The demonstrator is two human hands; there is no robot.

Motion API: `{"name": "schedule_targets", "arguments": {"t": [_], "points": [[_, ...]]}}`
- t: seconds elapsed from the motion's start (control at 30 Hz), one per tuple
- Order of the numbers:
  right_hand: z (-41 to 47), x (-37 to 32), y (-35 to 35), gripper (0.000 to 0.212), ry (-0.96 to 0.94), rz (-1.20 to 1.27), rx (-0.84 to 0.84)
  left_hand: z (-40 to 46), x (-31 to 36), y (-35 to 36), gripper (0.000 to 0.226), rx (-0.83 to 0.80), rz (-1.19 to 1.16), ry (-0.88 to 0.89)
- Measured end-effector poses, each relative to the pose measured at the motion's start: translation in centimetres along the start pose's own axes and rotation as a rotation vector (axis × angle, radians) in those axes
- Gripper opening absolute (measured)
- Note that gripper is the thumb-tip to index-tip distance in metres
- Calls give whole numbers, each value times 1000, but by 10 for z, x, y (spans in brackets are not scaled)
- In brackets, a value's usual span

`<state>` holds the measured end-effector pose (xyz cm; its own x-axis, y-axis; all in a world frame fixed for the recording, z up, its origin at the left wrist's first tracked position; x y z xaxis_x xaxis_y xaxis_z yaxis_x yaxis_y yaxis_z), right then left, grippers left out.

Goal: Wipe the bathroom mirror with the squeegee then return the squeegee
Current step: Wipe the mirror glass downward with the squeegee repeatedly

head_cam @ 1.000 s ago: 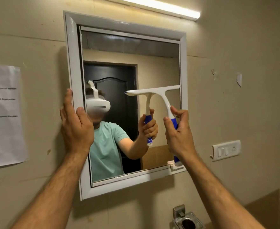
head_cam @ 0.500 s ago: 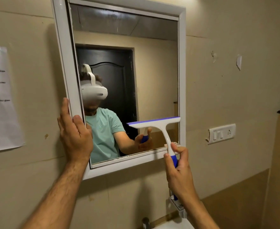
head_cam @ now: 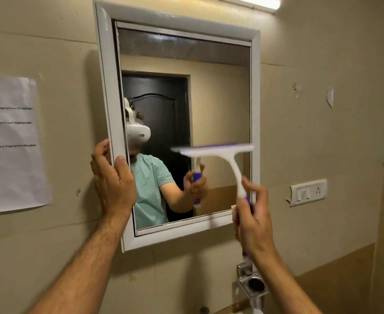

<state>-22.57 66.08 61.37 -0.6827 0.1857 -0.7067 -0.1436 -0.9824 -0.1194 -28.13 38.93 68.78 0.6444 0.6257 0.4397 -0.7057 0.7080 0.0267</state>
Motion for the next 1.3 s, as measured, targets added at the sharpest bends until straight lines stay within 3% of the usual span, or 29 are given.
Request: {"name": "schedule_targets", "arguments": {"t": [0.17,0.3,0.63,0.87,1.07,1.3], "points": [[107,-77,7,23,-207,-30,90,21,2,5,47,-41,44,24],[149,-95,15,25,-197,-66,101,14,-7,4,48,-66,93,87],[59,-32,37,22,-57,-88,7,7,-9,6,47,-11,97,67],[-25,21,54,40,48,-117,-107,-11,-15,4,47,-49,84,11],[8,-15,56,27,-87,-57,-12,-16,-17,0,48,-117,61,-2],[13,-16,70,32,-35,-94,-13,-22,-15,-2,48,-146,27,-13]]}}
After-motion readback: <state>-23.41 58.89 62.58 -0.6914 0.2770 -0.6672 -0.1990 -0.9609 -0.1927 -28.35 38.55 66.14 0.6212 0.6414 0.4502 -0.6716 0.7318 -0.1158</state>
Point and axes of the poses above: each hand's wrist, its own z-axis towards the middle knuckle, its own y-axis out of the palm, x = y × z, the point moved 2 cm from there along z, towards the middle knuckle, and after that the axes turned 12 degrees about -x, right-handed, at the moved point
